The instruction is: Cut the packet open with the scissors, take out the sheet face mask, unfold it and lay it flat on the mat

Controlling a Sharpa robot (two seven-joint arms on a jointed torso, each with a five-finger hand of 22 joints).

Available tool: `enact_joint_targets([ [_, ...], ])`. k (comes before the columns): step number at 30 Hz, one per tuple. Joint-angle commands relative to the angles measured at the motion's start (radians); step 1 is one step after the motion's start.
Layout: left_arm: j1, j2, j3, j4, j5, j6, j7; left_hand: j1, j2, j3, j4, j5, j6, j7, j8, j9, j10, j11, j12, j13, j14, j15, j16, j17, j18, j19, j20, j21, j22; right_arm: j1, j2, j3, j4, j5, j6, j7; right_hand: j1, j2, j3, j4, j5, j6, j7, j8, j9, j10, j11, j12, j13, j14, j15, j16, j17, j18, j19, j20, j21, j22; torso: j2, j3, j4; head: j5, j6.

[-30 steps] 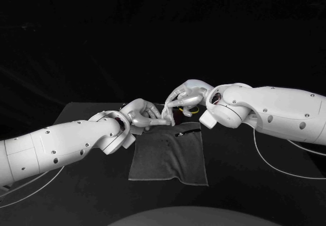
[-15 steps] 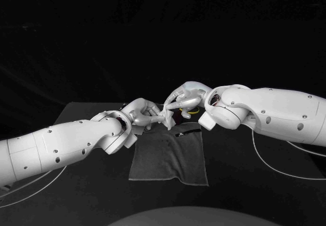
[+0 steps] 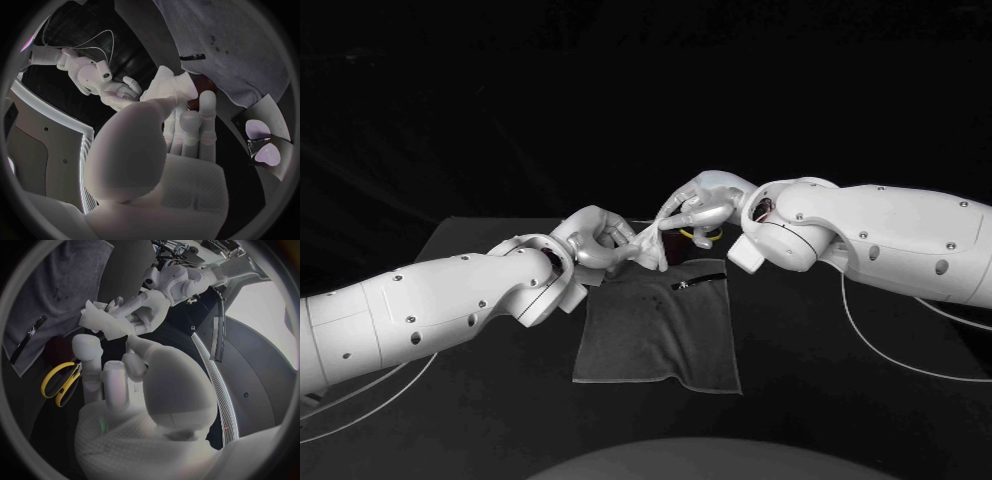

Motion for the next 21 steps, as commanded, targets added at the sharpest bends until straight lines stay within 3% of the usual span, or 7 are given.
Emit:
enact_joint_targets([
  [1,0.0,-0.007,0.002,0.006,0.016,0.037,0.045,-0.04,-0.003,0.039,-0.036,0.006,0.014,-0.004,-0.001,0.0,0.015,-0.003,-0.008,0.002,-0.009,-0.008,-0.01,-0.009,0.014,-0.014,-0.001,0.01,0.009,0.0,-0.006,0.001,-0.009,-0.118,0.022,0.008,0.0,0.005,0.007,-0.002,0.005,0.005,0.0,0.04,0.029,0.006,0.003,0.001,0.0,0.064,-0.007,0.004,0.094,0.019,0.006,-0.001,0.003,0.001,0.0,-0.0003,0.0003,-0.002,0.001],
  [12,0.006,-0.038,0.025,0.022,0.002,0.126,0.018,-0.086,-0.001,0.05,-0.075,0.005,0.021,0.002,-0.002,-0.001,0.029,-0.001,-0.015,0.002,0.007,-0.006,0.004,0.018,0.013,-0.017,0.001,0.015,0.014,-0.002,-0.021,0.0,-0.019,-0.434,0.094,-0.02,0.001,0.002,0.013,-0.009,0.005,0.004,-0.001,0.043,0.03,0.007,0.002,0.005,0.005,0.064,-0.008,0.007,0.098,0.017,0.009,-0.001,0.019,0.009,0.0,0.0002,-0.0003,-0.003,0.001],
  [21,0.042,-0.045,0.037,0.026,-0.011,0.242,-0.042,-0.101,0.004,0.054,-0.098,0.005,0.023,0.003,-0.002,-0.001,0.038,-0.001,-0.024,-0.002,0.032,-0.006,0.024,0.054,0.008,0.009,0.002,0.043,0.041,-0.016,-0.013,-0.002,-0.02,-0.624,0.065,-0.064,-0.001,-0.002,0.015,-0.013,0.005,0.006,-0.001,0.046,0.031,0.012,0.002,0.013,0.014,0.066,-0.008,0.012,0.102,0.015,0.013,-0.001,0.036,0.017,0.001,0.001,0.0001,0.0,0.0],
])
